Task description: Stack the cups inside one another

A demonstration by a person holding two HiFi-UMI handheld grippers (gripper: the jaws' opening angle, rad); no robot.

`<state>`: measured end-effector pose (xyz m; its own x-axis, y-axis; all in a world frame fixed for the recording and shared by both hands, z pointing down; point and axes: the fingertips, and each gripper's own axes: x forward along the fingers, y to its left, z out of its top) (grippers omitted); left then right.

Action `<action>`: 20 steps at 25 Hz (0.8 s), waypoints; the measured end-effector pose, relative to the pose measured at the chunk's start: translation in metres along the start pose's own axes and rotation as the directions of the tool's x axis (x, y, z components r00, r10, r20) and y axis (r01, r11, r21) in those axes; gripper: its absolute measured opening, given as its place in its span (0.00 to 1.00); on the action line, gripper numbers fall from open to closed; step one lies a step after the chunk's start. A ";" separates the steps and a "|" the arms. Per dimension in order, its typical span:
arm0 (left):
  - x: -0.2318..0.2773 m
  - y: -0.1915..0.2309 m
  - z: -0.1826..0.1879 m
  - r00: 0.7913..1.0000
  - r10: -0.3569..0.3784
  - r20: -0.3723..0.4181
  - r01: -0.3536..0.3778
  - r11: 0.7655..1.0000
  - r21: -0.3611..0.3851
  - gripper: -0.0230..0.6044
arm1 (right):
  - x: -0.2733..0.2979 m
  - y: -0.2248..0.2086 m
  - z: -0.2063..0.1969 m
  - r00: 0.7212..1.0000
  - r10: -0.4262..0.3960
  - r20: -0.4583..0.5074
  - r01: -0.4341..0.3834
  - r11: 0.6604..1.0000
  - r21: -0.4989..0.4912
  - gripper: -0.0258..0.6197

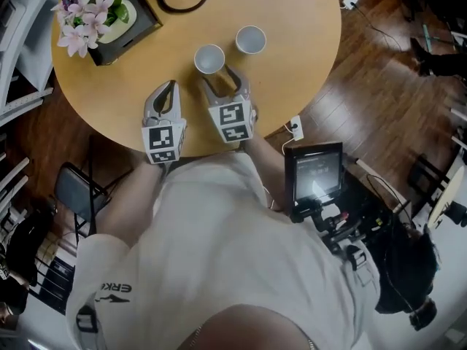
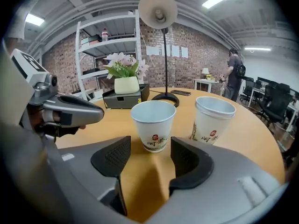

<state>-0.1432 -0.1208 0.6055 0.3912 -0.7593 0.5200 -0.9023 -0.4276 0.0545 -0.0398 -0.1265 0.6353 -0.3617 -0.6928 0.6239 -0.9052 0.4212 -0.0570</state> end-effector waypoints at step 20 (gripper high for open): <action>0.003 0.021 0.011 0.999 0.029 0.021 -0.029 1.000 0.001 0.04 | 0.031 -0.003 0.024 1.000 -0.006 0.017 0.007 0.998 -0.055 0.52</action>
<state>-0.1588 -0.1379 0.5986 0.3684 -0.7815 0.5035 -0.9132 -0.4057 0.0385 -0.0536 -0.1636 0.6364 -0.3600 -0.7049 0.6111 -0.8940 0.4479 -0.0099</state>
